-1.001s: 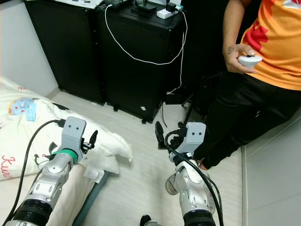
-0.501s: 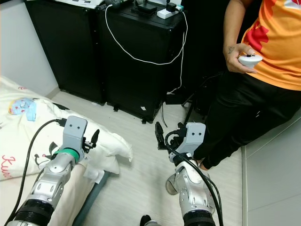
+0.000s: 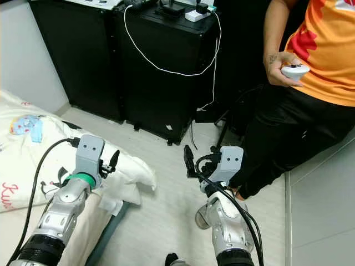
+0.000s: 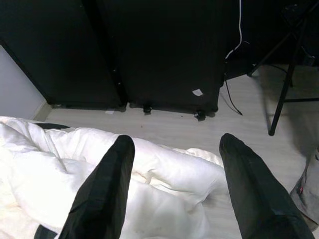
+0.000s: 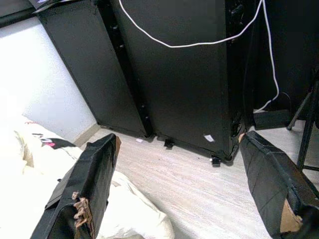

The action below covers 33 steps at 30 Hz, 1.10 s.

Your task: Clean up the room

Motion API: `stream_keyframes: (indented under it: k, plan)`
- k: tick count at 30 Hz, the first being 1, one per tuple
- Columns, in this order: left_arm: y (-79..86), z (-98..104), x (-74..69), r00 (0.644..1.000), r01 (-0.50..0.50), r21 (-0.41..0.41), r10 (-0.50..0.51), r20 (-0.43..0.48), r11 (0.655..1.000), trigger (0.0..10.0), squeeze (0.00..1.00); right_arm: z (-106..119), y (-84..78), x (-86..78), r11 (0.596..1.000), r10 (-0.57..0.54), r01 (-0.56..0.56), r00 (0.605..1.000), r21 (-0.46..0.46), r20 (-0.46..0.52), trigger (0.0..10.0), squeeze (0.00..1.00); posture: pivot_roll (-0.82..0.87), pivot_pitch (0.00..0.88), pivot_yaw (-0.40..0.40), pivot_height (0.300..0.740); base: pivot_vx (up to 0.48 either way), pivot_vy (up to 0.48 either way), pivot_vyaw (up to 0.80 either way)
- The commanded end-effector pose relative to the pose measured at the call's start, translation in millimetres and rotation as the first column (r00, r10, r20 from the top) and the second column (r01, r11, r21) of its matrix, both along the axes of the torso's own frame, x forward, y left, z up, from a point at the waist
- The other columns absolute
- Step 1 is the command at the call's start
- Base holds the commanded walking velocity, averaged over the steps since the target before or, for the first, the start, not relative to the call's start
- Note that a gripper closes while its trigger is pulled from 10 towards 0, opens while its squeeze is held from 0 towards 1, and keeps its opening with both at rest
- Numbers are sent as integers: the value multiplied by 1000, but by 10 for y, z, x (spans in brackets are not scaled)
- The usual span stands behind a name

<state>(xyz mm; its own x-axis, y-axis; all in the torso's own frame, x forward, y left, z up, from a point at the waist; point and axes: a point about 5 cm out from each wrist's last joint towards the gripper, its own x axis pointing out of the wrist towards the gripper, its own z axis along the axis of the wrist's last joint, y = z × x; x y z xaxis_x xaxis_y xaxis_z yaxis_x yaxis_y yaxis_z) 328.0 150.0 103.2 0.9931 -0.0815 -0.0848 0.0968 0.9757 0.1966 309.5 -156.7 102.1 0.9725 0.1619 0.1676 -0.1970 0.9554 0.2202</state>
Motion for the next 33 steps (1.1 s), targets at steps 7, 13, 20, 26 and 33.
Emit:
stream_keyframes:
  k: [7, 13, 20, 26, 33]
  plan:
    - [14, -63, -44, 1000, -5, -3, 5, -26, 1000, 10000, 0, -28, -9, -22, 1000, -3, 3, 1000, 27, -12, 10000, 0, 67, 86, -2, 740, -356, 0, 0]
    - [15, -61, -43, 1000, -6, -2, 6, -26, 1000, 10000, 0, -25, -7, -24, 999, -4, 5, 1000, 50, -12, 10000, 0, 67, 86, -2, 740, -378, 0, 0]
    - [33, -56, -43, 1000, -12, 1, 12, -27, 1000, 10000, 0, -16, -1, -23, 998, -2, 3, 1000, 69, -12, 10000, 0, 73, 90, -3, 740, -403, 0, 0]
    - [38, -58, -48, 999, -15, 1, 16, -28, 1000, 10000, 0, -16, -2, -21, 997, 0, 1, 1000, 72, -14, 10000, 0, 76, 91, -5, 740, -423, 0, 0]
    - [42, -60, -49, 999, -17, 2, 17, -28, 1000, 10000, 0, -29, 1, -23, 998, 2, -1, 1000, 69, -19, 10000, 0, 76, 91, -5, 740, -431, 0, 0]
